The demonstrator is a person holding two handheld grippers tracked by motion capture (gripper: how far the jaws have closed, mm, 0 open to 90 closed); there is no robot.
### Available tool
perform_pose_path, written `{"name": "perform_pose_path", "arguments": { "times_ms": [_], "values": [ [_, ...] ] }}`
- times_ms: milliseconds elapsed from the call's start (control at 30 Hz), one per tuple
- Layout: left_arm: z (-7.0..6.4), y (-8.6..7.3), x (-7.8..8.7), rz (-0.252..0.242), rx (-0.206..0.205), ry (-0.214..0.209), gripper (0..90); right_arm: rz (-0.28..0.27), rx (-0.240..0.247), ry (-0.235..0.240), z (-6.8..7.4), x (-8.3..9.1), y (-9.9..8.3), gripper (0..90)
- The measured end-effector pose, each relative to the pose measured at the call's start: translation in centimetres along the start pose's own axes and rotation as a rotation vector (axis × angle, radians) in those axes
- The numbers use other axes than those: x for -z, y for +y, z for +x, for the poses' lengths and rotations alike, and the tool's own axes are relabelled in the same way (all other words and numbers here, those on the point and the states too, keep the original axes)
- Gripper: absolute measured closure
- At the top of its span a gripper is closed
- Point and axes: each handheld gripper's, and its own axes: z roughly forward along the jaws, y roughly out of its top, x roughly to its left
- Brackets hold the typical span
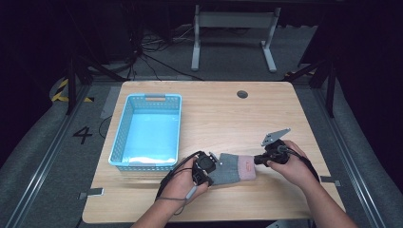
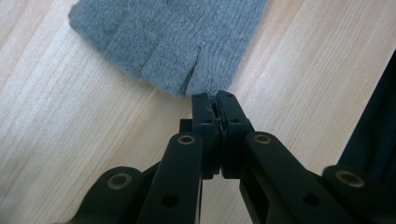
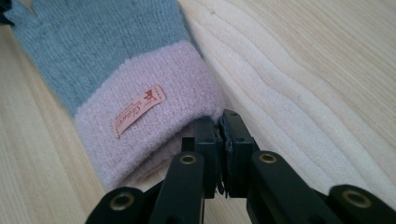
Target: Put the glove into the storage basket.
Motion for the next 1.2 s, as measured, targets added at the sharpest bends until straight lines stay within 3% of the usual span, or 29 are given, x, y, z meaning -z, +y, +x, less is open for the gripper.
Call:
{"name": "perform_pose_path", "arguments": {
  "times_ms": [267, 467, 733, 1200],
  "values": [
    [0.0, 0.0, -0.3, 0.023, -0.009, -0.007, 80.7, -0.007, -0.009, -0.024, -0.3, -0.2, -0.4, 79.1],
    [0.2, -0.3, 0.8, -0.005, 0.010, 0.004, 67.0, -0.023, -0.019, -0.037, -0.3, 1.0, -0.9, 78.1],
    [0.0, 0.0, 2.1, -0.043, -0.006, 0.016, 62.5, -0.047, -0.065, -0.042, -0.6, 2.6, -1.7, 72.7],
    [-0.4, 2.7, 3.3, -0.097, -0.050, 0.005, 56.1, -0.048, -0.125, -0.046, -1.3, 3.7, -3.2, 67.3]
  ]
}}
